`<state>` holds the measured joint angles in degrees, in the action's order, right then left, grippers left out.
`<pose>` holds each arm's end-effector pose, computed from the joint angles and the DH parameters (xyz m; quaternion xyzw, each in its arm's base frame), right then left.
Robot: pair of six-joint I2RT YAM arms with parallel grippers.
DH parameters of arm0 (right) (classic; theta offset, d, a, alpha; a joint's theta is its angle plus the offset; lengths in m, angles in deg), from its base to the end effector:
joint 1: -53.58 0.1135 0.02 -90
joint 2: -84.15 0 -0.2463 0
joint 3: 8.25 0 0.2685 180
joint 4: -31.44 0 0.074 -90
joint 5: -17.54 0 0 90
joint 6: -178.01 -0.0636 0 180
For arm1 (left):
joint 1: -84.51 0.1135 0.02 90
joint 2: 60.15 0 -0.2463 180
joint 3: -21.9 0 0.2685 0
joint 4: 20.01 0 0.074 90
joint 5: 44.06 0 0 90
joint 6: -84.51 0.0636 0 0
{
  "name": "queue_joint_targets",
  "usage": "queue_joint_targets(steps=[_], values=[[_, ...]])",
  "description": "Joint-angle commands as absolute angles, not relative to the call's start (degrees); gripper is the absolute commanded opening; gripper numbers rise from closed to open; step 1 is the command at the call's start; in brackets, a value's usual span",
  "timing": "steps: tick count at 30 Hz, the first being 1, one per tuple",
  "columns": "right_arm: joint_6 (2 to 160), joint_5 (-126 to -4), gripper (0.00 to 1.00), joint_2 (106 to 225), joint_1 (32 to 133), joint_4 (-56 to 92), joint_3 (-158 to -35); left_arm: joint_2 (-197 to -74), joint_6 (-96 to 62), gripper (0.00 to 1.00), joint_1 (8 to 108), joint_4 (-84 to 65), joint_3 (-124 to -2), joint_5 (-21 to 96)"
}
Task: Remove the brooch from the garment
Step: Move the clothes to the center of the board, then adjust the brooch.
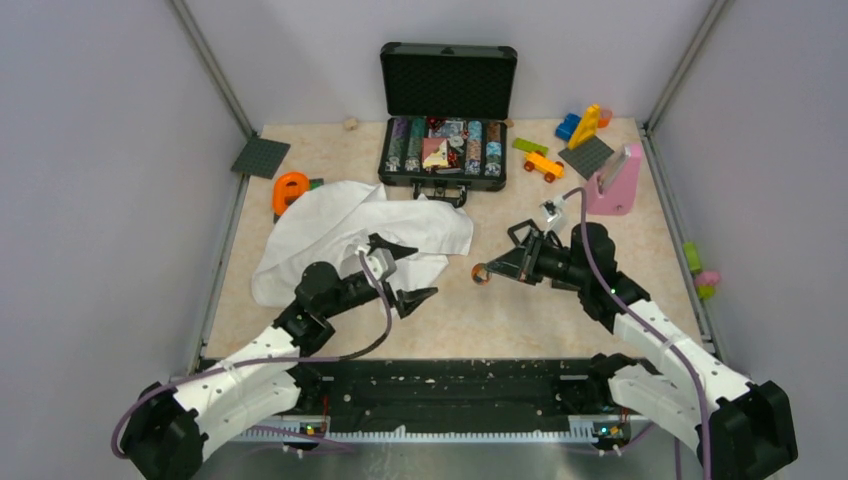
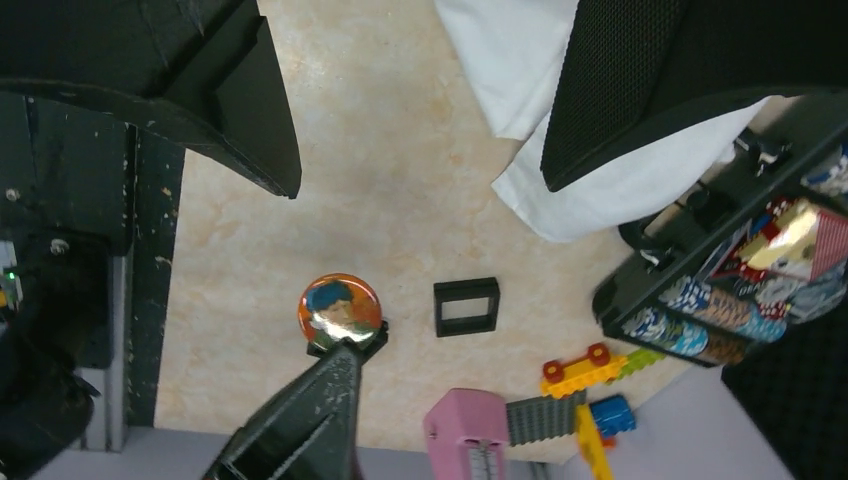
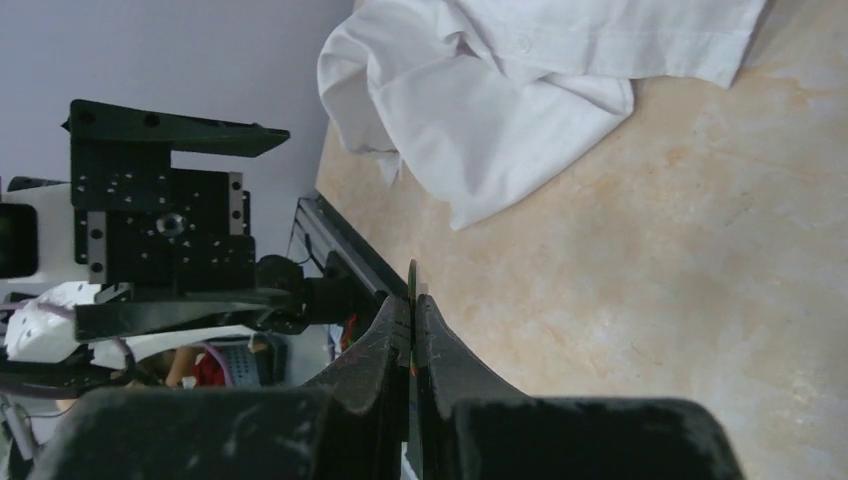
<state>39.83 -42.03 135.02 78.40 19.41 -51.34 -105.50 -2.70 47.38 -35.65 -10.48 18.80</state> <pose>0.2150 0.1349 0.2245 0.0121 0.8037 0.5026 0.3182 0.1730 -0.1674 0.2345 0.3886 0.5729 -0.3624 0.6240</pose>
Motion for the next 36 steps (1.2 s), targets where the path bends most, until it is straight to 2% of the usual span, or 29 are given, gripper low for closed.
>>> queue_joint_targets(steps=[1, 9, 18, 24, 36], values=[[38.8, -35.0, 0.0, 134.6, 77.8, 24.5, -53.2, -108.9, 9.4, 0.92, 45.7, -42.2, -11.1, 9.3], [32.5, -31.7, 0.0, 134.3, 78.2, 32.0, -50.7, -117.3, 21.1, 0.91, 38.3, -41.8, -15.0, 11.9], [28.3, -31.7, 0.0, 135.8, 81.5, 38.5, -49.9, -121.1, 19.0, 0.89, 37.6, -52.2, -14.6, 12.2], [28.4, -33.1, 0.0, 137.1, 83.8, 39.5, -50.1, -121.4, 18.0, 0.89, 37.5, -53.7, -15.5, 11.9], [29.2, -34.4, 0.0, 138.3, 86.0, 42.7, -50.0, -121.5, 17.0, 0.78, 37.5, -53.9, -16.0, 8.0]])
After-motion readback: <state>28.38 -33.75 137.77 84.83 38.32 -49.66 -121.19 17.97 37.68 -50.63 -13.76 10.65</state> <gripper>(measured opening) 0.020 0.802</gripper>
